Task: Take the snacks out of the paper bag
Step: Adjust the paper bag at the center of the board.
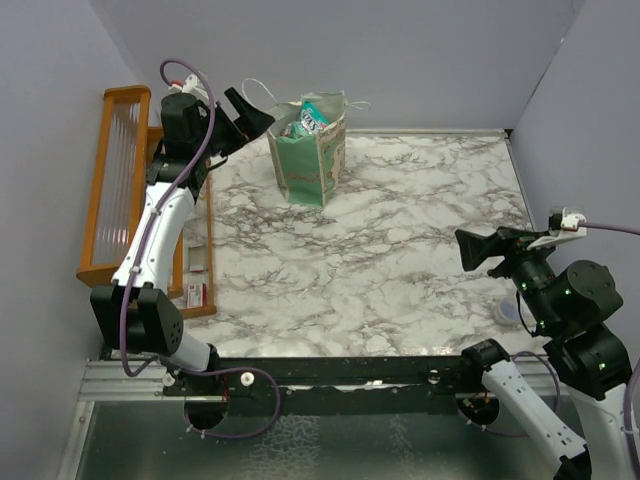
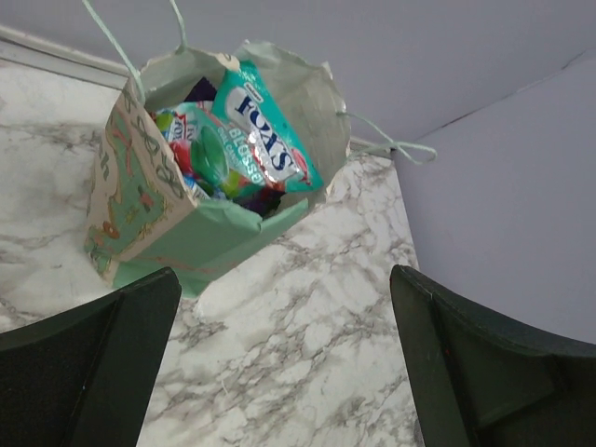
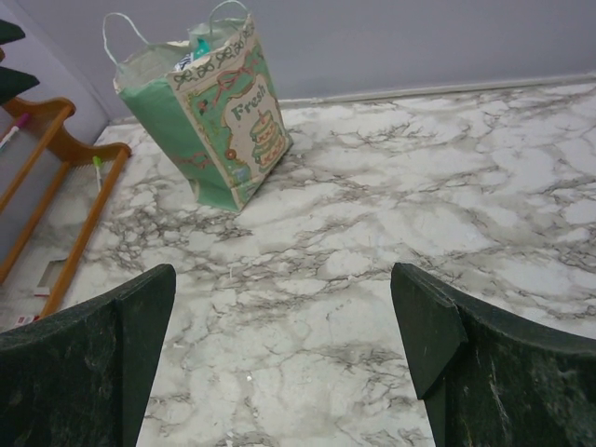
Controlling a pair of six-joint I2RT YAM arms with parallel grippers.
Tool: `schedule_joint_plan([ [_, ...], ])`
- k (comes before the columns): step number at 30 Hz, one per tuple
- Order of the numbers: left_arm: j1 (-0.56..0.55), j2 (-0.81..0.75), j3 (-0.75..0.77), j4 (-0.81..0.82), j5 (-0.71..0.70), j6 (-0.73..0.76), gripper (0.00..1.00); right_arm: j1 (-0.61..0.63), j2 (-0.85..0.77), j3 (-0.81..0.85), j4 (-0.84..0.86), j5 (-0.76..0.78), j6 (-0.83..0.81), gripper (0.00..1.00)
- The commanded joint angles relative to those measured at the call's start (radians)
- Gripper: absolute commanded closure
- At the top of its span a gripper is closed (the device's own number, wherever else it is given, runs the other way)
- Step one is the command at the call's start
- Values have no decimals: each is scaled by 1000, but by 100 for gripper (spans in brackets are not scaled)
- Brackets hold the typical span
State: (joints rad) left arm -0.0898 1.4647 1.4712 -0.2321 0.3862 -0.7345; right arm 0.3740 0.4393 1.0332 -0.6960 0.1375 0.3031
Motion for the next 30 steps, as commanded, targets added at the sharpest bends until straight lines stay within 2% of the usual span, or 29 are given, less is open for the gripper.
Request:
schedule_joint_plan([
  [1,35,87,94,128,19,-77,4,8,-17,-26,14,-20,27,1],
  [4,47,142,130,171,27,-76,10,9,-20,-39,12,-23,25,1],
  [8,59,197,179,120,-49,-67,11,8,-38,-60,12,-24,24,1],
  [12,81,281,220,137,-68,-95,11,9,-65,-90,38,-27,6,1],
  [18,90,478,439,99,-30,-113,12,9,-76,-125,57,-38,-17,1],
  [23,89,603,562,86,-33,-148,21,9,-81,-132,60,-34,-18,1],
  [26,90,667,615,86,-23,-174,34,9,-92,-142,67,-28,-19,1],
  [30,90,726,639,120,5,-207,46,9,-110,-148,74,-23,-20,1],
])
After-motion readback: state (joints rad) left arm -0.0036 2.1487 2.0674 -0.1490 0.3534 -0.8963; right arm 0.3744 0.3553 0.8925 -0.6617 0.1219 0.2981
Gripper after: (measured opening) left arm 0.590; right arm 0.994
